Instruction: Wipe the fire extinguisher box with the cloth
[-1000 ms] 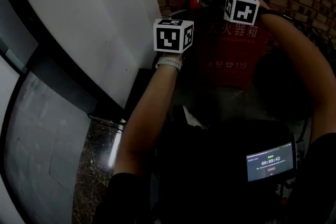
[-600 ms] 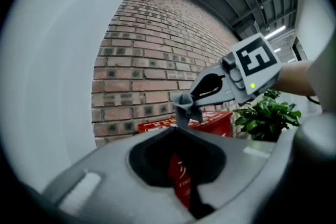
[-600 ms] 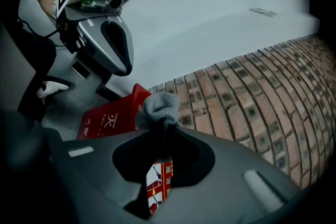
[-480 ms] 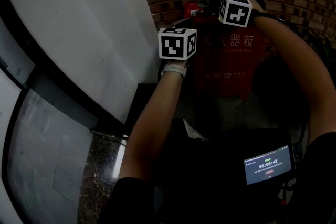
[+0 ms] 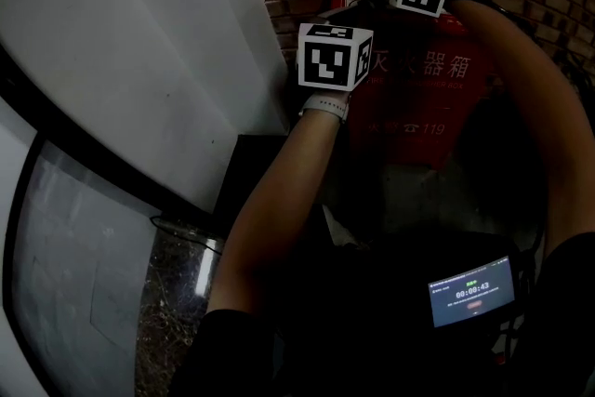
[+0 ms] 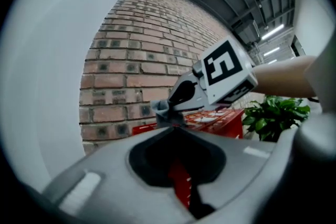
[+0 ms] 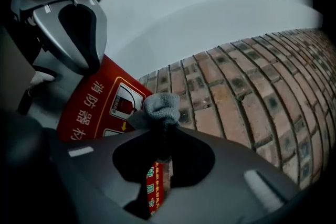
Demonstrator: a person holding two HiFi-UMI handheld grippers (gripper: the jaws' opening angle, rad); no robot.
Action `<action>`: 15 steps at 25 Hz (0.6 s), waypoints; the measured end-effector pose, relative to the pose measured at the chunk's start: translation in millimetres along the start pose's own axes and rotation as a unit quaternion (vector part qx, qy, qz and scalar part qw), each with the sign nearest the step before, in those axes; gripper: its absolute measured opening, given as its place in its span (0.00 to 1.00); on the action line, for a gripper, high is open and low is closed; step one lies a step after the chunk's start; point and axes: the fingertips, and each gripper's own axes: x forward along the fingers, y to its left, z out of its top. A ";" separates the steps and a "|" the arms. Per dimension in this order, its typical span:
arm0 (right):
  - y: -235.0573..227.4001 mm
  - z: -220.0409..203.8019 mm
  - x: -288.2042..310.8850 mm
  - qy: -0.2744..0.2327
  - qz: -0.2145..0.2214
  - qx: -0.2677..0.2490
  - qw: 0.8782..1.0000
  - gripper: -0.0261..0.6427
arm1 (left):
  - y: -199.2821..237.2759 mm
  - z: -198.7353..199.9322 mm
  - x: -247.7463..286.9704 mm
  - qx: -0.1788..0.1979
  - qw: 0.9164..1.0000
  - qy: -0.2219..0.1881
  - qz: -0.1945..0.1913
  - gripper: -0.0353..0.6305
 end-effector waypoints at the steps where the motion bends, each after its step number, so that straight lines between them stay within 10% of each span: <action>1: -1.5 -0.9 8.5 0.003 0.001 -0.005 1.000 0.09 | 1.5 -0.5 2.5 -0.004 1.000 -0.001 -0.003 0.05; 15: 0.2 -28.2 83.0 0.042 0.016 -0.052 0.998 0.09 | 6.5 -1.1 16.2 0.002 1.000 -0.001 -0.007 0.05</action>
